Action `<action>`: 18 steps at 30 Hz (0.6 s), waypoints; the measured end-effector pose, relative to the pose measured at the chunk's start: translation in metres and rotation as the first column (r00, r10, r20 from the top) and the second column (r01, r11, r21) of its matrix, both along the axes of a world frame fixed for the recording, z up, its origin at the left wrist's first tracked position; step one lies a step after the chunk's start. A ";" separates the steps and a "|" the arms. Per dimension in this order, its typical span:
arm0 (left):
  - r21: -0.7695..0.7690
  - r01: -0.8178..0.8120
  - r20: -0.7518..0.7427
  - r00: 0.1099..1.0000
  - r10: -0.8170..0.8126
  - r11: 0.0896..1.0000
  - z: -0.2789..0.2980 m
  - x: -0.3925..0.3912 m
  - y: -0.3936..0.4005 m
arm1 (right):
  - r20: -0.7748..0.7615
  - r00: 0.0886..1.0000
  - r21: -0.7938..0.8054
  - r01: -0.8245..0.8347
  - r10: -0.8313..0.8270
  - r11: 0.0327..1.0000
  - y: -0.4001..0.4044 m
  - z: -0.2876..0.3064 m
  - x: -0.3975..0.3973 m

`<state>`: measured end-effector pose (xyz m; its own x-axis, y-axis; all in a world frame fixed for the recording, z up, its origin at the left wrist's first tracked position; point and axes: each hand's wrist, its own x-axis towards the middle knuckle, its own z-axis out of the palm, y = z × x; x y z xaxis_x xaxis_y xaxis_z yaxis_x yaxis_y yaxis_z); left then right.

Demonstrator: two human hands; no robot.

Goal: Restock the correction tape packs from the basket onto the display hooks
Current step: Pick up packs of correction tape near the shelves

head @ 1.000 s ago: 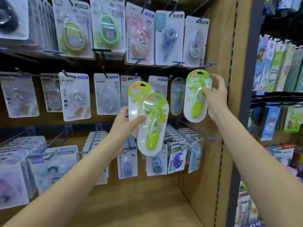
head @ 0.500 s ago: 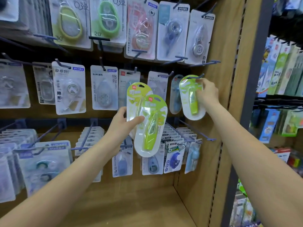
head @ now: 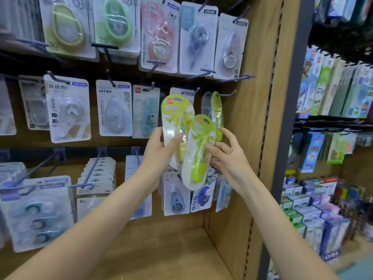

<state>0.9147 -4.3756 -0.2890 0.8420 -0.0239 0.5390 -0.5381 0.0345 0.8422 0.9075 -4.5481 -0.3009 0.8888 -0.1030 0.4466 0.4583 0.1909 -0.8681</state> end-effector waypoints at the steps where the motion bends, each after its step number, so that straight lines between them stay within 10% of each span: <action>1: -0.017 0.009 -0.018 1.000 -0.009 1.000 -0.001 0.001 0.001 | -0.008 1.000 0.069 0.012 -0.012 0.998 -0.006 0.004 -0.001; 18: 0.005 0.005 -0.047 0.999 -0.005 1.000 -0.005 0.004 0.010 | 0.286 0.752 -0.150 0.648 -0.594 0.747 -0.053 0.065 0.035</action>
